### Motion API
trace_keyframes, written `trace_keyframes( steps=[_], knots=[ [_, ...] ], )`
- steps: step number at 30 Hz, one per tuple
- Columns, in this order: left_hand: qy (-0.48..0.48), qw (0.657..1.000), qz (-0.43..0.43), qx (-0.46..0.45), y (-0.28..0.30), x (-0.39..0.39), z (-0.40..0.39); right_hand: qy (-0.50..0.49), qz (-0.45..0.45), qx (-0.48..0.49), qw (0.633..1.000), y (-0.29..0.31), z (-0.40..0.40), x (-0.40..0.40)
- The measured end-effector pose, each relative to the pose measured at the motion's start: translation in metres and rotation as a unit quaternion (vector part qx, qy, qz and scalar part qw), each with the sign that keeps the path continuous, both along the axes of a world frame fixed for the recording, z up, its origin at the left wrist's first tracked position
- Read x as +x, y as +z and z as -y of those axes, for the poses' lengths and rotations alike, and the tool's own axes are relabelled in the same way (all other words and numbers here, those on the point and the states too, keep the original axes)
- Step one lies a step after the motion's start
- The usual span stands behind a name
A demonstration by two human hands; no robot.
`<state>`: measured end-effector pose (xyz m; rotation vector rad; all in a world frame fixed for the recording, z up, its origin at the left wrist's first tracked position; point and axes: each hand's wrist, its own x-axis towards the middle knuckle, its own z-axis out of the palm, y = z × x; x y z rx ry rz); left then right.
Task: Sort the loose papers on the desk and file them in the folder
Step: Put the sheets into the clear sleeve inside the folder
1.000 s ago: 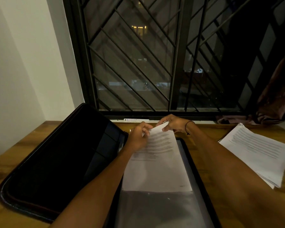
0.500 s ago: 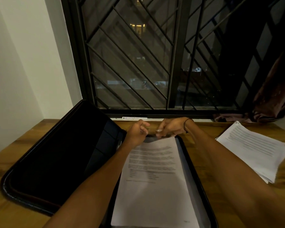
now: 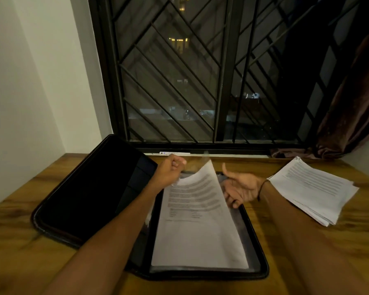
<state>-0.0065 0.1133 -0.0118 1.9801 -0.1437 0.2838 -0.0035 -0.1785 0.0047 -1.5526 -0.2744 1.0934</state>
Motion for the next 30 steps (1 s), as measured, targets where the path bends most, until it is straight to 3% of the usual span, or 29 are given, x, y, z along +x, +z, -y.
trace_keyframes(
  steps=[4,8,10,13,16,19,22,24,27,30],
  knots=[
    [-0.065,0.976,-0.192,-0.075,0.042,-0.042,-0.010,-0.073,-0.006,0.079,0.994,0.014,-0.033,-0.047],
    [-0.093,0.961,-0.234,-0.114,0.078,-0.064,-0.032,-0.030,0.019,0.167,0.985,0.023,-0.077,-0.061],
    [-0.096,0.963,-0.232,-0.096,0.097,-0.069,-0.048,0.013,0.076,0.160,0.984,0.023,-0.100,-0.058],
    [-0.054,0.974,-0.214,-0.049,0.122,-0.078,-0.073,0.064,0.222,0.060,0.971,0.022,-0.140,-0.061],
    [0.048,0.977,-0.167,0.121,0.143,-0.086,-0.101,0.124,0.374,-0.024,0.919,0.019,-0.173,-0.073],
    [0.075,0.933,-0.143,0.323,0.146,-0.088,-0.122,0.130,0.471,-0.080,0.869,0.007,-0.196,-0.073],
    [0.084,0.885,-0.073,0.452,0.136,-0.085,-0.124,0.108,0.510,-0.104,0.847,-0.013,-0.208,-0.064],
    [0.019,0.878,-0.045,0.476,0.125,-0.081,-0.114,0.092,0.510,-0.111,0.848,-0.020,-0.212,-0.063],
    [-0.052,0.905,-0.055,0.418,0.098,-0.072,-0.096,0.044,0.494,-0.085,0.864,-0.024,-0.210,-0.061],
    [-0.074,0.923,-0.054,0.374,0.068,-0.063,-0.071,-0.036,0.513,-0.097,0.852,-0.029,-0.195,-0.053]
  ],
)
